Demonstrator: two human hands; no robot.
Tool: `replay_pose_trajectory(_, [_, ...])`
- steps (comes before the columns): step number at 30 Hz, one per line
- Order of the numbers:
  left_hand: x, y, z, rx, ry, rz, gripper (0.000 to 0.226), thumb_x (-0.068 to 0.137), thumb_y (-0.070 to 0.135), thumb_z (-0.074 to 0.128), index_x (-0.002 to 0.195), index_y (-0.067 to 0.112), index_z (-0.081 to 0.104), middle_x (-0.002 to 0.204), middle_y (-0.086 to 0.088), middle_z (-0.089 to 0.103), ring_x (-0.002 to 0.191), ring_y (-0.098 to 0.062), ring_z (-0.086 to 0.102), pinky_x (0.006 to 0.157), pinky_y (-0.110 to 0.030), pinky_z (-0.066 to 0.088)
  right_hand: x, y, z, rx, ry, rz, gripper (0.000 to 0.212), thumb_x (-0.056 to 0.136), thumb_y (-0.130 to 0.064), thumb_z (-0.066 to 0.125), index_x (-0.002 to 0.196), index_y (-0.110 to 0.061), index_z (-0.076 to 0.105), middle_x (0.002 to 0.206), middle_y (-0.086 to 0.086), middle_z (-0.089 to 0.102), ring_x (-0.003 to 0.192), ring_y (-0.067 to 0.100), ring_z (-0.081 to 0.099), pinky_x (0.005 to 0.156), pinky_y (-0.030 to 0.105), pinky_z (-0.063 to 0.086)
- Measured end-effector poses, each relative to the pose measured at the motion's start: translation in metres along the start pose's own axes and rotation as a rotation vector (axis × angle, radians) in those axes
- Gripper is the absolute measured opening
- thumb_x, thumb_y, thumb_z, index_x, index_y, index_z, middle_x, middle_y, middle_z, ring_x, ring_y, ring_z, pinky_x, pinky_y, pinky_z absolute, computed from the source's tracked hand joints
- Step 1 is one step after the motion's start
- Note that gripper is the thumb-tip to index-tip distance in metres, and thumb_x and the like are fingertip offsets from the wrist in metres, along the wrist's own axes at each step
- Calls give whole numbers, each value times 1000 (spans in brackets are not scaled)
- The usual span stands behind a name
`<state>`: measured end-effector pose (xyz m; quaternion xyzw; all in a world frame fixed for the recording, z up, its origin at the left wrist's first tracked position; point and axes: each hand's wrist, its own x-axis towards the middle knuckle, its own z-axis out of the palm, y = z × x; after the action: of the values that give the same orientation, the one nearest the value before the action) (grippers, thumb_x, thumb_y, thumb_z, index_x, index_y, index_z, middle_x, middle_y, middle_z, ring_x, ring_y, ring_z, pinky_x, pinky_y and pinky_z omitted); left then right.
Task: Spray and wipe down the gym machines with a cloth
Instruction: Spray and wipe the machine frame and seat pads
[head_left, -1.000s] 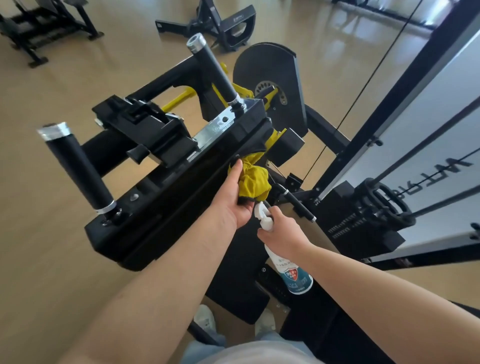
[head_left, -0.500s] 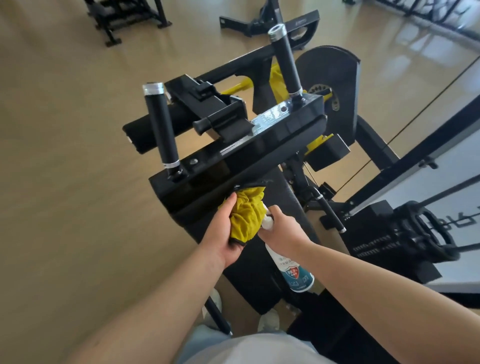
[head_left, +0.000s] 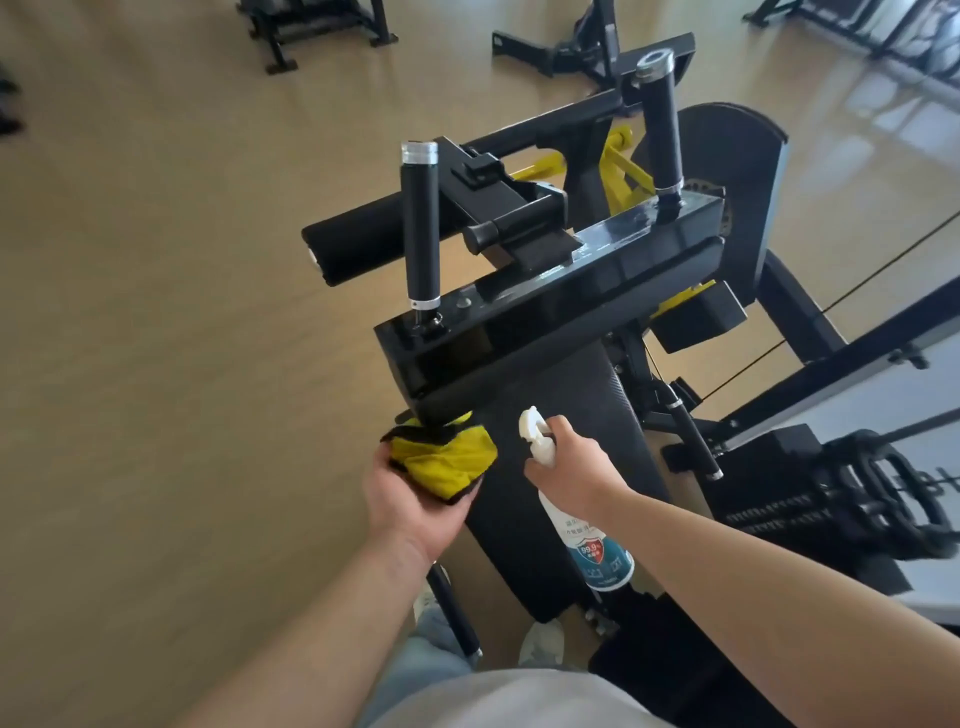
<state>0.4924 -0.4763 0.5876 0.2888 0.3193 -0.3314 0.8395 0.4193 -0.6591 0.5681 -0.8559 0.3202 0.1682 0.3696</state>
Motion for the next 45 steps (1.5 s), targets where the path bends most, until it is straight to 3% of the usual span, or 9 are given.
replay_pose_trajectory(3, [3,19,-6,-91,-63,10,54,98,54,45,136,21,64,132,-19,67,121,-48,63,102,-63,47,0,-3,2,18,-7,18,40,95,-32,61,130,-28,41,94,-6,59,80,16,63,63,32,49])
replay_pose_trajectory(8, [6,37,9,-86,-148,-62,52,104,49,44,134,11,63,130,-25,66,114,-53,65,90,-72,50,2,-2,3,35,10,52,40,95,-32,62,130,-27,42,93,-6,59,79,15,62,61,31,48])
replay_pose_trajectory(15, [26,31,35,-40,-264,-135,45,107,36,40,139,14,62,137,-22,63,122,-52,61,98,-69,48,8,7,8,31,20,134,43,95,-34,62,133,-29,42,96,-6,60,81,16,65,64,33,53])
replay_pose_trajectory(24, [65,21,36,-66,-288,-281,50,107,42,43,150,18,52,148,-17,56,131,-50,54,101,-66,48,17,10,7,130,72,193,53,99,-40,62,146,-34,39,106,-5,61,81,11,64,60,27,51])
replay_pose_trajectory(31, [90,24,31,44,-169,-316,50,103,45,50,142,16,60,140,-18,62,120,-45,65,91,-59,57,-2,-14,0,-118,16,-220,69,99,-41,66,157,-34,30,129,-8,65,111,19,65,89,31,50])
replay_pose_trajectory(34, [96,29,21,133,-97,-306,44,103,42,47,129,15,69,129,-19,69,101,-43,73,75,-53,61,-5,-27,2,-269,9,-332,62,98,-40,65,152,-28,38,125,-7,67,102,20,67,85,34,54])
replay_pose_trajectory(37, [100,37,9,189,-87,-342,45,101,39,45,134,17,67,134,-17,67,115,-44,68,97,-56,54,-5,-35,12,-394,37,-384,34,94,-40,63,121,-22,52,100,-8,62,92,23,67,71,34,48])
replay_pose_trajectory(39, [101,40,4,204,-76,-380,49,99,42,47,139,18,64,136,-18,65,120,-46,64,107,-56,47,-3,-36,19,-413,62,-371,25,94,-41,62,102,-23,46,90,-11,51,88,24,65,68,33,41])
replay_pose_trajectory(45, [97,35,14,206,-167,-362,49,100,44,49,138,17,64,131,-18,68,115,-44,68,101,-64,49,-4,-33,22,-245,183,-261,51,97,-40,62,142,-23,45,108,-6,67,89,20,66,75,38,56])
